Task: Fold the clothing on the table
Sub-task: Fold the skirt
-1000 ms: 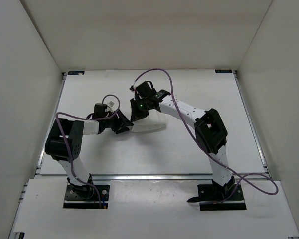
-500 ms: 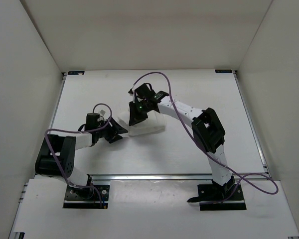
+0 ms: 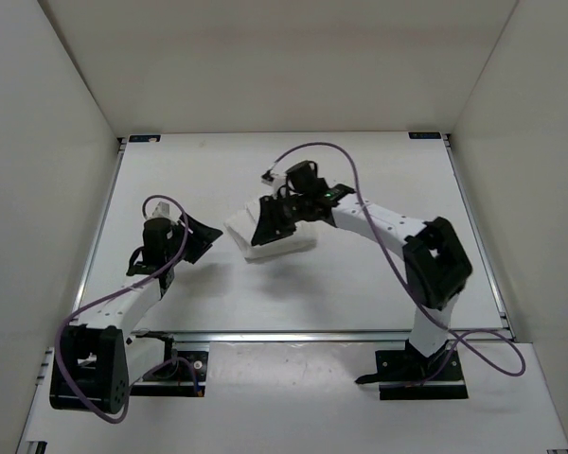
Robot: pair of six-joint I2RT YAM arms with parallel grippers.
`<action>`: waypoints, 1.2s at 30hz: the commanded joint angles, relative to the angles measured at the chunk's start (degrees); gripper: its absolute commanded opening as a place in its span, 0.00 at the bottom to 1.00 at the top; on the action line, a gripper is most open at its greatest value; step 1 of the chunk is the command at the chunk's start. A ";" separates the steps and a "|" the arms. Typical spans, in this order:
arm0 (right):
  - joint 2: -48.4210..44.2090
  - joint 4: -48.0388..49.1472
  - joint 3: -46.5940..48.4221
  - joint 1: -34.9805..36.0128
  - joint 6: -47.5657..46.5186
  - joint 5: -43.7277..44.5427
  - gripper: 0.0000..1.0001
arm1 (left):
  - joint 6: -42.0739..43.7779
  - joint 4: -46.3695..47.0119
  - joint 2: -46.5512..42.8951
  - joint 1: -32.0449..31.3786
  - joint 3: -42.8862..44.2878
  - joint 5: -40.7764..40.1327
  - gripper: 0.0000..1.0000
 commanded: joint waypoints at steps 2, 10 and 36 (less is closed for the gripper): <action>-9.28 19.53 -12.98 -10.37 7.89 -11.70 0.29 | 2.36 -5.23 -1.54 -1.35 3.84 -4.10 0.65; 6.27 7.90 -2.84 -16.97 -0.95 -15.77 0.20 | 1.31 -4.35 -1.63 -1.27 2.79 -2.52 0.65; 11.83 4.78 3.09 -18.64 20.81 16.30 0.30 | 2.28 -4.88 0.48 -1.79 4.64 0.21 0.65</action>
